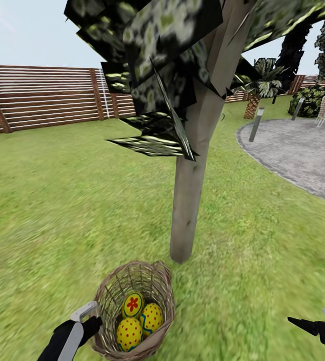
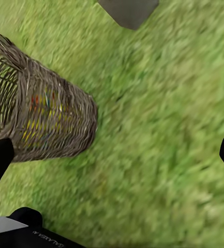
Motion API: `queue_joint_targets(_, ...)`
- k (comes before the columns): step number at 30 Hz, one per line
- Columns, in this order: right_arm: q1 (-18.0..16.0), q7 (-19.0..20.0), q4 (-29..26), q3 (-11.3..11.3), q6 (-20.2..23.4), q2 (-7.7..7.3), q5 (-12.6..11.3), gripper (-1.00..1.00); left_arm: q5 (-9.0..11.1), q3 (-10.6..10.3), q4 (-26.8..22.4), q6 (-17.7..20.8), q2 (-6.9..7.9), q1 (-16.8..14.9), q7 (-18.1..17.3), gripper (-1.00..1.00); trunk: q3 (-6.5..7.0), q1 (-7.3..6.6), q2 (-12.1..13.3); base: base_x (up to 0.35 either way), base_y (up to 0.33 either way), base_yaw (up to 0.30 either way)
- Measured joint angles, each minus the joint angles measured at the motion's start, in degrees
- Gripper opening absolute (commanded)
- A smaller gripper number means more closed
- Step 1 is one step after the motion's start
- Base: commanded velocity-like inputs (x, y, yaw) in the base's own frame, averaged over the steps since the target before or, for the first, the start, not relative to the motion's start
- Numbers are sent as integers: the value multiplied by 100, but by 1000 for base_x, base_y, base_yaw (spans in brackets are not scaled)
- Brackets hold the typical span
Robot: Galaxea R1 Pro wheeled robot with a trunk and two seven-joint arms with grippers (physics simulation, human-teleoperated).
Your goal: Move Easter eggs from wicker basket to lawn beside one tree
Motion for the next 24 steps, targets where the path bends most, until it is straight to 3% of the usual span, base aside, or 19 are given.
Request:
queue_joint_targets(5,0,-83,0,0,-6,0,0,100,-10,84,-113,7,9,0,9,100,90,-110,201,0,0,0)
queue_joint_targets(9,0,-216,0,9,-6,8,0,100,-5,255,-429,51,189,29,7,100,162,-198,361,0,0,0)
queue_joint_targets(13,0,-329,-14,11,-5,86,5,100,-8,319,-632,380,262,43,3,100,233,-286,521,0,0,0)
queue_joint_targets(17,1,-577,-28,23,-57,193,269,100,-10,821,-650,437,278,44,-1,100,305,-373,682,0,0,0)
queue_joint_targets(19,2,-635,-58,29,-126,311,420,100,-14,1080,-732,490,377,44,-4,100,341,-417,762,0,0,0)
queue_joint_targets(24,2,-773,-64,39,-146,373,485,100,-1,1364,-1218,861,460,44,-6,100,431,-527,963,0,0,0)
